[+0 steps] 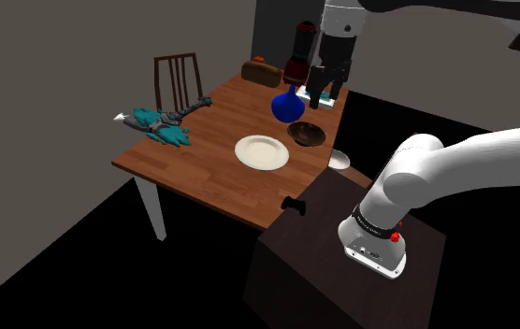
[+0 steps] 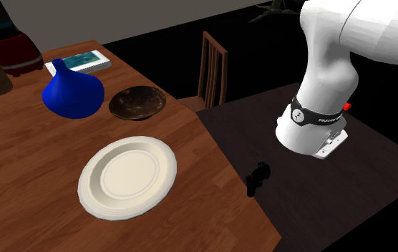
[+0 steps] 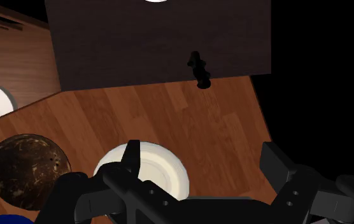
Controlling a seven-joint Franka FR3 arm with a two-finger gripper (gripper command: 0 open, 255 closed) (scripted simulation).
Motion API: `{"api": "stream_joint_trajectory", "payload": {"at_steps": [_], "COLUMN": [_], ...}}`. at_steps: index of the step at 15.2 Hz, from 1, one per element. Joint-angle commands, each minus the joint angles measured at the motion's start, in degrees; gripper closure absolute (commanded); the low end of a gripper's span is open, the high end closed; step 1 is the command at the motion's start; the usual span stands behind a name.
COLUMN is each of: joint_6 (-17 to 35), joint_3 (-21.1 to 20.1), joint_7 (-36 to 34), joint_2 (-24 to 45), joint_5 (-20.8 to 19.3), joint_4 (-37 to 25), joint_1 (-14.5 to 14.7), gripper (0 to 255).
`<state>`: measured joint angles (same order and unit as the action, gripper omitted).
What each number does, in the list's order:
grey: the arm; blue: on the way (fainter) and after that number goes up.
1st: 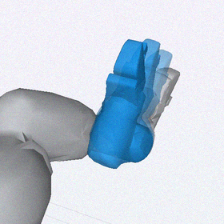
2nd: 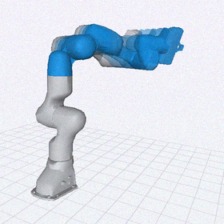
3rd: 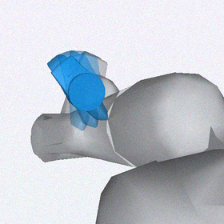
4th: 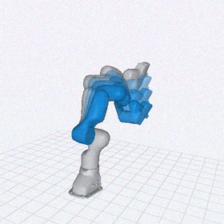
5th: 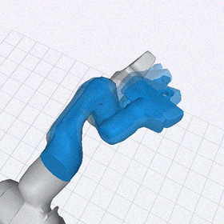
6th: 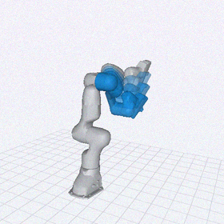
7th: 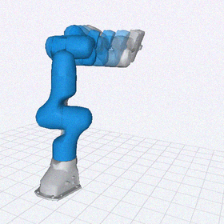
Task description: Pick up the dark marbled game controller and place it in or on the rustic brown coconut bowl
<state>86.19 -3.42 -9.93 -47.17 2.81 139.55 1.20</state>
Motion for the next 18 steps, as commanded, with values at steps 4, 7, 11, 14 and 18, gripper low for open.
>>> {"api": "stream_joint_trajectory", "payload": {"at_steps": [4,7,11,14,18], "joint_6": [4.8,9.9,17.2,23.2,32.1], "joint_3": [-1.3,-2.6,-4.5,-6.0,-8.2], "joint_7": [0.6,1.1,1.6,1.9,2.0], "joint_2": [0.2,1.2,3.7,6.7,12.5], "joint_5": [0.2,0.5,0.9,1.2,1.3], "joint_4": [5.4,10.3,16.2,20.1,24.3], "joint_1": [1.1,2.2,3.7,4.9,6.1], "gripper": [0,0,0,0,0]}}
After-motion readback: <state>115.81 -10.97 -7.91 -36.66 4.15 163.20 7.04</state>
